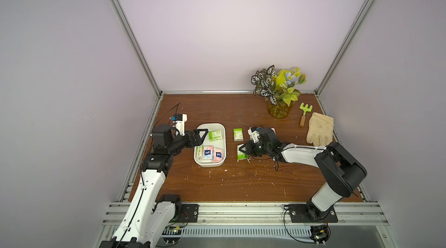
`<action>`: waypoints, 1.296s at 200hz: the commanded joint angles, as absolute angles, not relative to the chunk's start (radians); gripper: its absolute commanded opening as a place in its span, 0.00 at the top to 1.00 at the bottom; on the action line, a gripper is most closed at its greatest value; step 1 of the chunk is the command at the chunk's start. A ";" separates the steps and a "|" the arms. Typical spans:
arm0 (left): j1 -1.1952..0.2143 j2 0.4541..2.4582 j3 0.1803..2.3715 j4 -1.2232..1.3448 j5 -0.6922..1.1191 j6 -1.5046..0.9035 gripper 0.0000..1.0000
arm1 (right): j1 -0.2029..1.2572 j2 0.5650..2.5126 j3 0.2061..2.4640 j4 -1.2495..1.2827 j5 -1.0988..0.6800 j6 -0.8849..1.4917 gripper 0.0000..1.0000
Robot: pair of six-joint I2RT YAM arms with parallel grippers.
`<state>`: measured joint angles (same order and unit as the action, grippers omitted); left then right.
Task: Take the pocket tissues out of the storage box
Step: Place the pocket tissues at the center of the board.
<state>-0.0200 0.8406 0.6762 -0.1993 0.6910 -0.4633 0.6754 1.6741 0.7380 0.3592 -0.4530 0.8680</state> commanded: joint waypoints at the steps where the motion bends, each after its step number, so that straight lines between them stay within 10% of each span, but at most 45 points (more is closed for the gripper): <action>1: -0.011 0.839 0.648 -0.179 0.838 -0.471 0.01 | 0.689 1.697 0.743 0.474 -0.474 0.923 0.78; 259: -0.012 0.839 0.603 -0.232 0.856 -0.429 0.01 | 0.695 1.715 0.822 0.236 -0.324 0.791 0.50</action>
